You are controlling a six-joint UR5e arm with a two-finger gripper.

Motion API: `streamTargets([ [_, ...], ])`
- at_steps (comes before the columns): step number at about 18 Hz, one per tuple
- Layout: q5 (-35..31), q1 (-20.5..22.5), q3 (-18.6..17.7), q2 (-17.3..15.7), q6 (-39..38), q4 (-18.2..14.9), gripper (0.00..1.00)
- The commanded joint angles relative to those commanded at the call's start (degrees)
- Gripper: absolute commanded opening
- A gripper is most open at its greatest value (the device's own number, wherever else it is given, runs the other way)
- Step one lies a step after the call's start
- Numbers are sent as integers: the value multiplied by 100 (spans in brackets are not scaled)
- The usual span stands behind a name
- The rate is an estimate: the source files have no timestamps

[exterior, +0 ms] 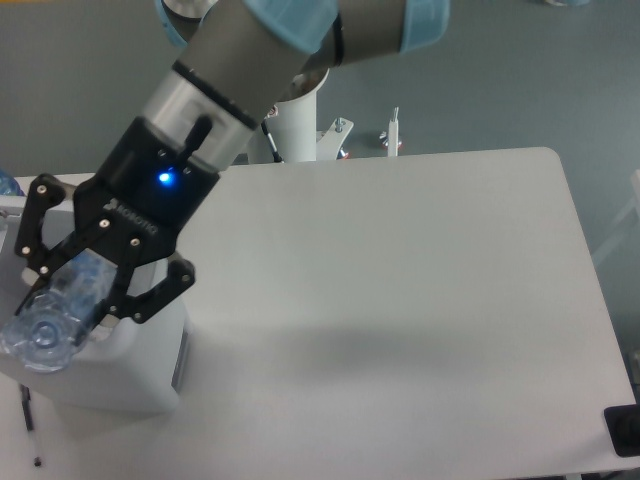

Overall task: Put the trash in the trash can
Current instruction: 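Lift the bottle and carry it over the white bin, then open the gripper to release the bottle into the bin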

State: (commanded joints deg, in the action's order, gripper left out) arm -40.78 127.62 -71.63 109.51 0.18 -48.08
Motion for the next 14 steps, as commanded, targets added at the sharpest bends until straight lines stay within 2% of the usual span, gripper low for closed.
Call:
streamTargets([
  [8,-18,-97,-343,-88,193,44,50],
  [14,-369,-202,-510,-88,501,132,75],
])
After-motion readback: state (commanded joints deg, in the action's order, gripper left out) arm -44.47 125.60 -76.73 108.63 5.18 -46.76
